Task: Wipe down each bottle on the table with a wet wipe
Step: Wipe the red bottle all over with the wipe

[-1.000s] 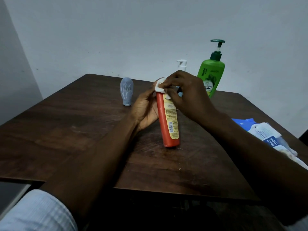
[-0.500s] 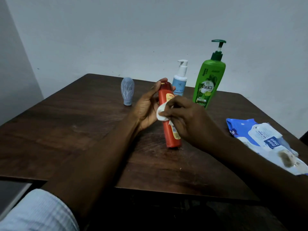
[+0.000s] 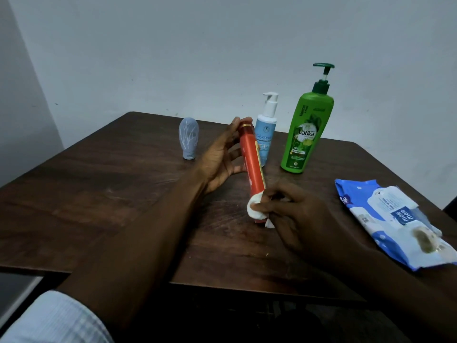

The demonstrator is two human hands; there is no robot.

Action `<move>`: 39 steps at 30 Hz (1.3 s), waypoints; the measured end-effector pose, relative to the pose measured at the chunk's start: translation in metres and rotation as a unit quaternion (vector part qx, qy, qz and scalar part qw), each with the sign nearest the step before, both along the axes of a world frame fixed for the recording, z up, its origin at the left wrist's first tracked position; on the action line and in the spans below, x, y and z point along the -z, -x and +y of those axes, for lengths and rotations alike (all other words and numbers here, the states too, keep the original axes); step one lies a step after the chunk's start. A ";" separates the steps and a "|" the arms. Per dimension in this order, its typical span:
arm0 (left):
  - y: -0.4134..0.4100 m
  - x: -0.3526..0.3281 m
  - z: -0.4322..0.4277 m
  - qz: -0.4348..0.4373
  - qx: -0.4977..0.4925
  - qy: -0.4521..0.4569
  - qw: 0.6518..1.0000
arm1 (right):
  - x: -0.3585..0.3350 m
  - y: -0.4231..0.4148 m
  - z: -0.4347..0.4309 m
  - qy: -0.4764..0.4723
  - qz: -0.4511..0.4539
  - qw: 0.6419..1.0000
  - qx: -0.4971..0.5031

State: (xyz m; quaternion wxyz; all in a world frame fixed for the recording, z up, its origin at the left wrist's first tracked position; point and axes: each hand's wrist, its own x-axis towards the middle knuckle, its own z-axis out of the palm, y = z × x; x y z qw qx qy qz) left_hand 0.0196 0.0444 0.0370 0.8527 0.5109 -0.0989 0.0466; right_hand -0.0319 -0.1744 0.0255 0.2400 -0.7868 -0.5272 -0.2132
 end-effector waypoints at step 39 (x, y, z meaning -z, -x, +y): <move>0.004 0.005 -0.005 0.002 -0.045 -0.091 0.995 | -0.019 -0.022 -0.004 -0.024 -0.024 0.997 0.073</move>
